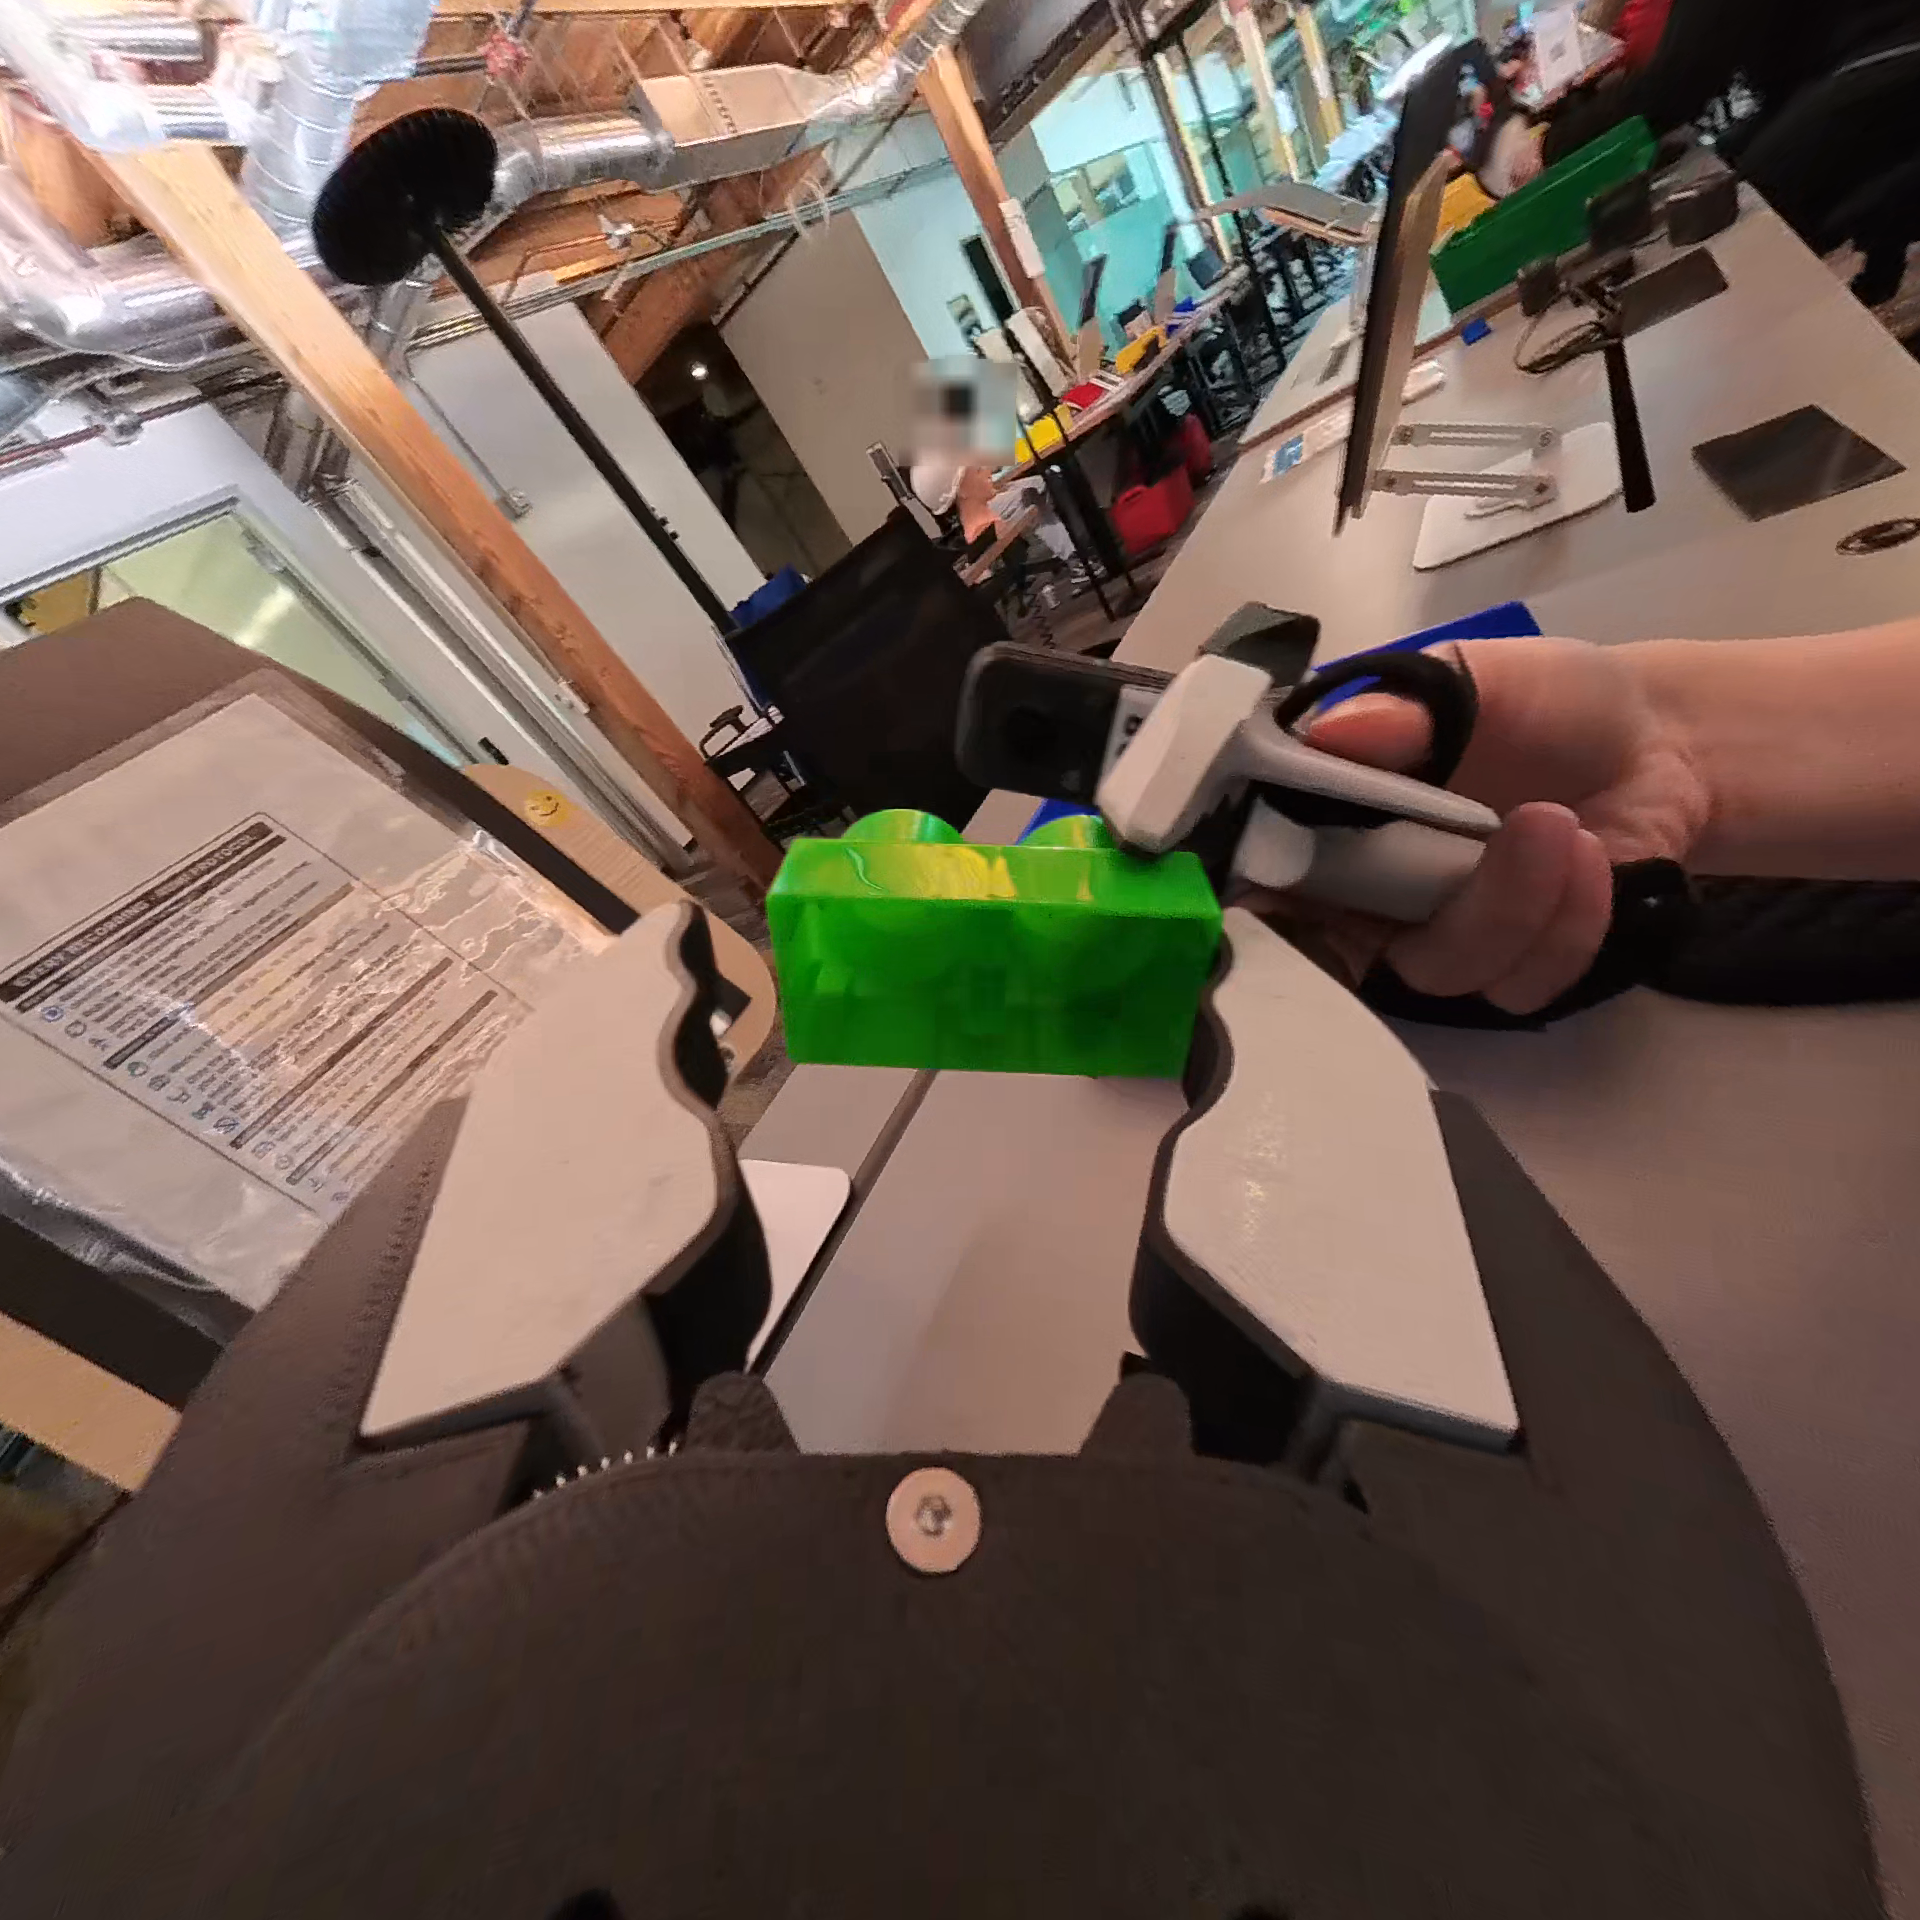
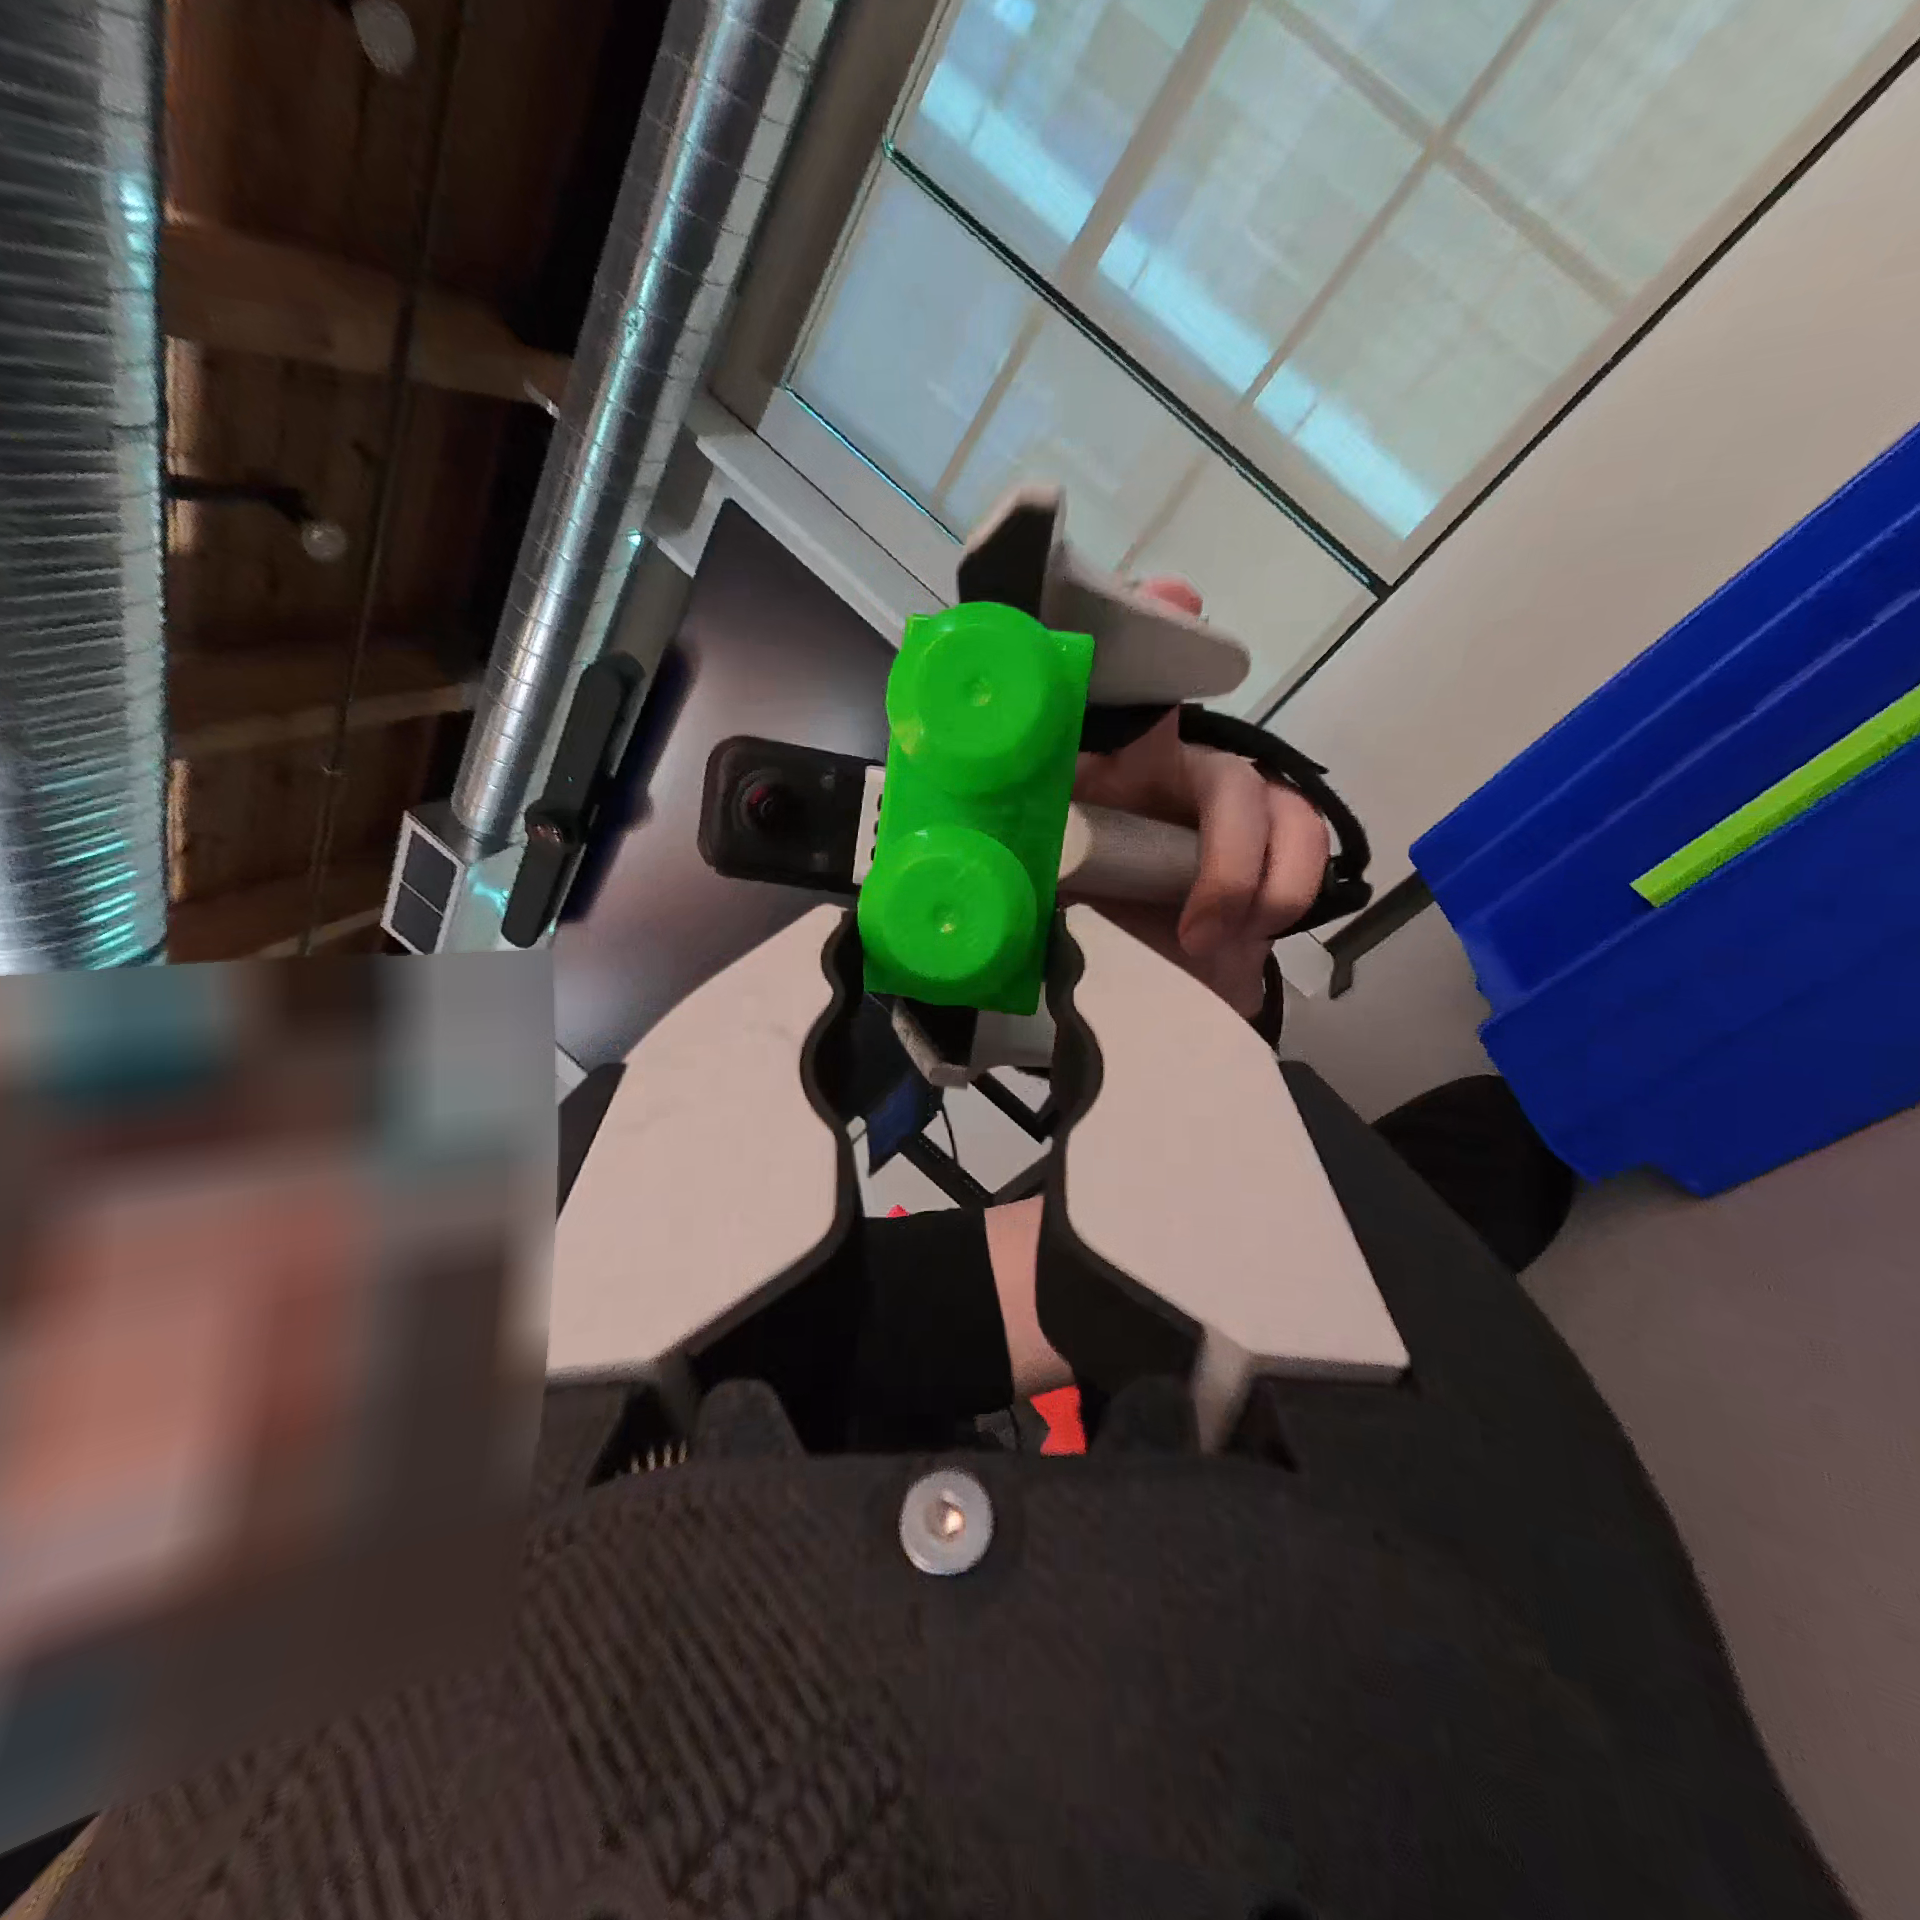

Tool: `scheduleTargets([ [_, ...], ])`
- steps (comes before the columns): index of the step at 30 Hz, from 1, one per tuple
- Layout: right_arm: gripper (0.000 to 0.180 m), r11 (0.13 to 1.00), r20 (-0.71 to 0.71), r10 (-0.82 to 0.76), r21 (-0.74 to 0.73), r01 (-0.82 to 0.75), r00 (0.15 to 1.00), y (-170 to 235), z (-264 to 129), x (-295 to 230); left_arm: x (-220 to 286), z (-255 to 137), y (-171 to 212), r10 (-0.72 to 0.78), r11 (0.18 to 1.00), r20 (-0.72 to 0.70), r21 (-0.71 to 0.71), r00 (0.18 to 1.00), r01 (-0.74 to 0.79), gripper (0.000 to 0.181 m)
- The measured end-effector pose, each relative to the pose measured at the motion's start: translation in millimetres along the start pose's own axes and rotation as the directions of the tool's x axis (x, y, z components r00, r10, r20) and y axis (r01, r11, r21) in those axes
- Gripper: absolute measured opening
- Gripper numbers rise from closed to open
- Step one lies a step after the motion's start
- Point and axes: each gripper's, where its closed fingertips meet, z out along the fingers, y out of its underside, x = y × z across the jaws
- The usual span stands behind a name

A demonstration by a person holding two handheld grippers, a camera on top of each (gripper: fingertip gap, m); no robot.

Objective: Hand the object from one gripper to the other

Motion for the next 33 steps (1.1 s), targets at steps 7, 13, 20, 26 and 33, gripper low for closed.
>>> scheduleTargets([
  [7, 0.055, 0.921, -0.209, -0.376, 0.024, 0.389, 0.903, -28, -17, 8, -18, -11, -5, -0.033, 0.999, 0.062, -0.004, 0.998, 0.033, 0.074],
  [13, 0.055, 0.557, -0.547, -0.765, -0.296, 0.776, 0.340, -52, -41, 19, -72, -32, 34, 0.288, 0.925, 0.322, -0.336, 0.902, -0.176, 0.074],
  [20, 0.056, 0.122, -0.540, -0.816, -0.511, 0.851, -0.207, -49, -26, -15, -66, -25, 7, 0.695, 0.718, 0.483, -0.427, 0.533, -0.550, 0.074],
  [26, 0.055, -0.048, -0.447, -0.808, -0.600, 0.798, -0.384, -33, -11, -21, -24, 1, -8, 0.762, 0.632, 0.488, -0.416, 0.426, -0.654, 0.074],
  [33, 0.044, 0.140, -0.466, -0.857, -0.619, 0.773, -0.218, -32, -17, -1, 0, 10, -18, 0.778, 0.606, 0.467, -0.380, 0.420, -0.698, 0.074],
])
